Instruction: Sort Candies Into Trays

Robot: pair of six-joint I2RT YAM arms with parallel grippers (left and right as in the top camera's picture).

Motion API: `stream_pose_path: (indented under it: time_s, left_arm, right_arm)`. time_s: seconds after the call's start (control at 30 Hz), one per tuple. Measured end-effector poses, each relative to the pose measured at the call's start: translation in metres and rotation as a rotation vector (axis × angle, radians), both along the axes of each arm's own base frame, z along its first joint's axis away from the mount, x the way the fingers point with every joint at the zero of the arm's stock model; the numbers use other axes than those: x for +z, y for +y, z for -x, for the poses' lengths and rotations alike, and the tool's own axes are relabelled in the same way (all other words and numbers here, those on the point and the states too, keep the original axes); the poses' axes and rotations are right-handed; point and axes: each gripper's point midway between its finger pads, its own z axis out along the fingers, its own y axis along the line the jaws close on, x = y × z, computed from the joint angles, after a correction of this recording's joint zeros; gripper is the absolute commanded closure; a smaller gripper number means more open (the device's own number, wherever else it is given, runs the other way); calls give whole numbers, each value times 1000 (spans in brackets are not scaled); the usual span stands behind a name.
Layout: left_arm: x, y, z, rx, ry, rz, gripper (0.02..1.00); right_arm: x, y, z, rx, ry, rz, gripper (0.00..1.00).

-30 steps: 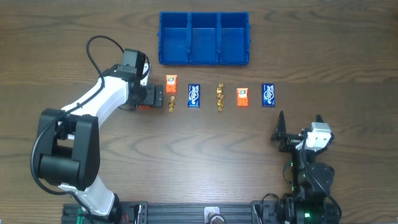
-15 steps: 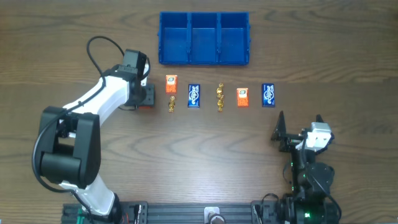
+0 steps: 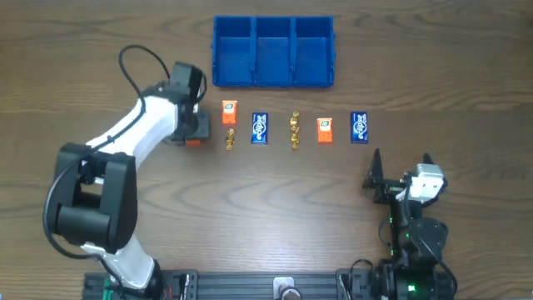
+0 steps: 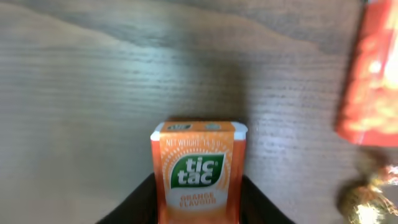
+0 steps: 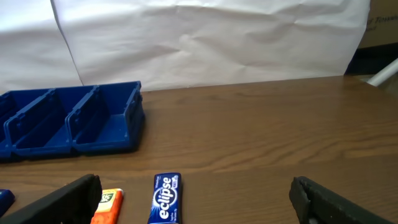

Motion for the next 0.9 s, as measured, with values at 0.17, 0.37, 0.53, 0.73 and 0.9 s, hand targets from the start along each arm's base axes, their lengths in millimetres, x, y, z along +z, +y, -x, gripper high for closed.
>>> stream_pose_path:
  time_s: [0.17, 0.37, 0.53, 0.73, 0.9]
  left_arm:
    - [88, -22, -53, 13, -161, -11, 768]
    - [198, -65, -106, -16, -450, 67, 792]
    - [209, -79, -142, -2, -498, 84, 781]
    - [109, -98, -174, -19, -329, 27, 737]
    - [77, -100, -171, -28, -266, 14, 722]
  right_arm:
    - [0, 0, 0, 0, 0, 0, 1]
    - [0, 0, 0, 0, 0, 0, 1]
    - [0, 0, 0, 0, 0, 0, 1]
    - [0, 0, 0, 0, 0, 0, 1]
    - [0, 0, 0, 0, 0, 0, 1]
